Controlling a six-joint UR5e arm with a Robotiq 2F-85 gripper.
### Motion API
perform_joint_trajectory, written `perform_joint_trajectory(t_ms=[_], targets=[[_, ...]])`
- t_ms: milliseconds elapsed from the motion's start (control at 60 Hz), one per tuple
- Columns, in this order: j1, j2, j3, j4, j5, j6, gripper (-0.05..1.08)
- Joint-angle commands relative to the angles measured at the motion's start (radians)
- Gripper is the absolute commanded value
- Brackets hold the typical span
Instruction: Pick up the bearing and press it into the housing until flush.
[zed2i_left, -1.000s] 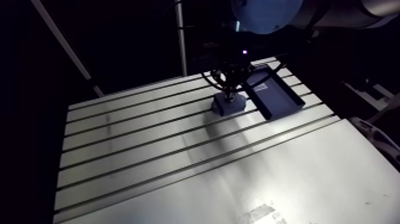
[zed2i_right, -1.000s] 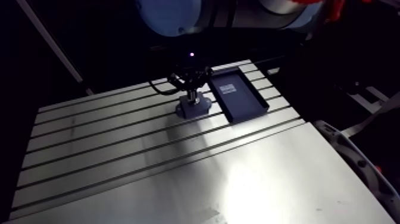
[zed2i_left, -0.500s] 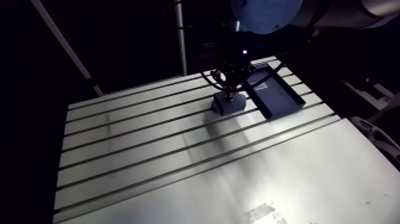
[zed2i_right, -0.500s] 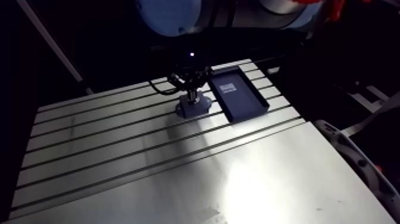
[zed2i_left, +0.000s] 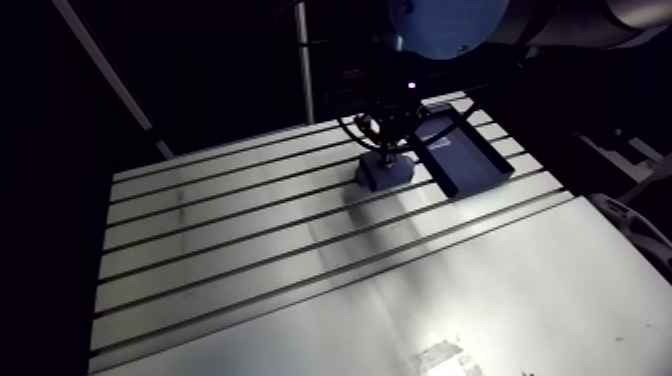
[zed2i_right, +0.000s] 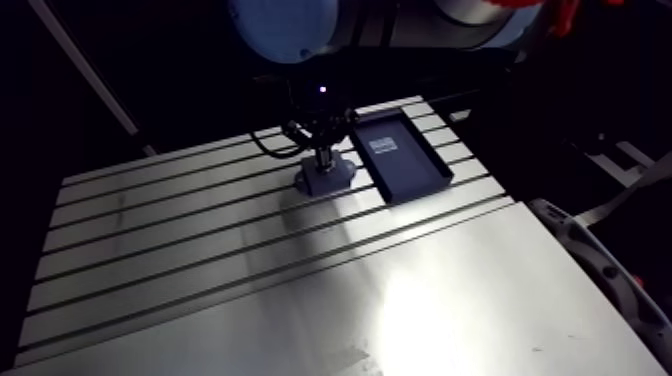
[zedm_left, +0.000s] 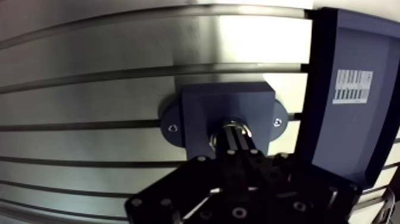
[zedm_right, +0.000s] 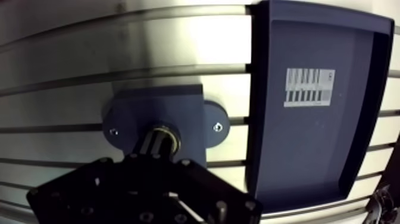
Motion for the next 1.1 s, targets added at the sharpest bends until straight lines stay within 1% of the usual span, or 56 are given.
perform_joint_trajectory(t_ms=[17,483,1100], targets=[[0.000,0.004,0.001,-0.005,-0.002,0.000,1.00],[0.002,0.002,0.002,-0.004,0.001,0.000,1.00],[0.000,0.002,0.005,-0.002,0.000,-0.003,1.00]])
